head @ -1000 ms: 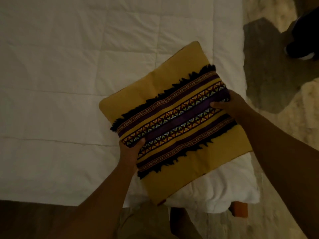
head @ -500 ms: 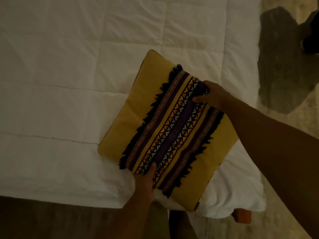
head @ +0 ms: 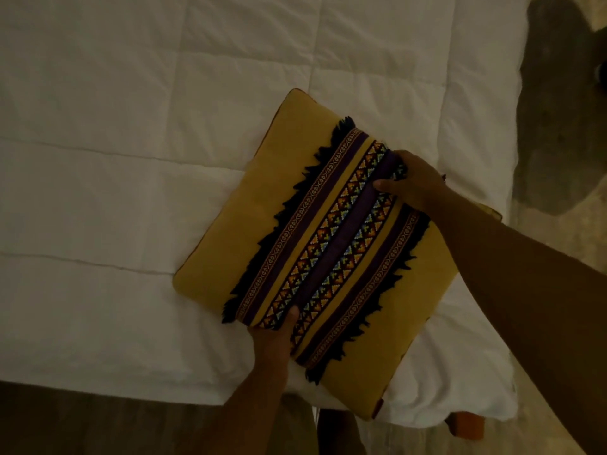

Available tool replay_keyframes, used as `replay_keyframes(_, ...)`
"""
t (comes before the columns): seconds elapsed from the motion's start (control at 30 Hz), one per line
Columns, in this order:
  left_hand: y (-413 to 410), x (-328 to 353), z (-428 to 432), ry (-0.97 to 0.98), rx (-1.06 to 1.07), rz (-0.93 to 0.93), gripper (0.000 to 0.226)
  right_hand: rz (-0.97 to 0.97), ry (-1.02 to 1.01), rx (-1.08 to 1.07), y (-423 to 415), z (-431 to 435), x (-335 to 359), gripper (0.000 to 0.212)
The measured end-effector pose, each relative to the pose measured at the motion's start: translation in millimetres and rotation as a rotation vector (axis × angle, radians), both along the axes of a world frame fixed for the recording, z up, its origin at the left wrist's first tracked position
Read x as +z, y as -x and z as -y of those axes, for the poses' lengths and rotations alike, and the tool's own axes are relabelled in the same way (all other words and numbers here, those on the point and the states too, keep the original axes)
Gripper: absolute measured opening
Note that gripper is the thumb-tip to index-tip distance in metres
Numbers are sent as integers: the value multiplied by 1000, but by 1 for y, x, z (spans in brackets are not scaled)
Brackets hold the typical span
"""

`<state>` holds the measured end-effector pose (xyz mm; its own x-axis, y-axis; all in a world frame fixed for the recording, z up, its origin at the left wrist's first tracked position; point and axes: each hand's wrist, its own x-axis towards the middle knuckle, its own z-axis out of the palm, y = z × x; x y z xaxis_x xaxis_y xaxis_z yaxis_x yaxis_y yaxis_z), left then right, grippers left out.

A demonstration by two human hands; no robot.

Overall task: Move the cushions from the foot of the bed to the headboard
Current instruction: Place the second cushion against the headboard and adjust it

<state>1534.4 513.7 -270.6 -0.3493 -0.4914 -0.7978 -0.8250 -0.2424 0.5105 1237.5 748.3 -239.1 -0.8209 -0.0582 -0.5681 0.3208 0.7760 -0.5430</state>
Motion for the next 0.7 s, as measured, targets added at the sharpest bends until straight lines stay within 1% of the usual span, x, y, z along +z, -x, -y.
replay_keyframes(0.1, 0, 7, 0, 34, -39, -26, 117, -43, -44, -10, -4, 1, 7, 72)
replay_keyframes(0.2, -2, 13, 9, -30, -44, -15, 115, -90, -71, -37, -16, 2, 17, 74)
replay_keyframes(0.27, 0, 19, 20, -56, 10, 21, 108, -114, -73, -57, -27, 2, 23, 72)
replay_keyframes(0.37, 9, 29, 45, 34, 59, 19, 94, -153, -28, -91, -53, -4, 33, 65)
replay_keyframes(0.43, 22, 34, 69, 109, 28, 12, 96, -168, 13, -116, -72, -12, 42, 59)
replay_keyframes(0.5, 41, 39, 97, 202, -81, 80, 101, -215, 40, -124, -90, -17, 48, 47)
replay_keyframes(0.53, 51, 41, 110, 257, -170, 125, 103, -245, 25, -161, -100, -19, 49, 42)
replay_keyframes(0.57, 62, 43, 123, 310, -282, 154, 104, -262, -12, -229, -111, -21, 47, 45)
replay_keyframes(0.63, 86, 47, 143, 377, -509, 128, 104, -194, -142, -384, -135, -24, 41, 69)
replay_keyframes(0.67, 99, 49, 151, 371, -590, 87, 104, -142, -182, -446, -149, -26, 37, 79)
replay_keyframes(0.7, 112, 50, 158, 351, -649, 46, 103, -106, -183, -509, -163, -28, 32, 84)
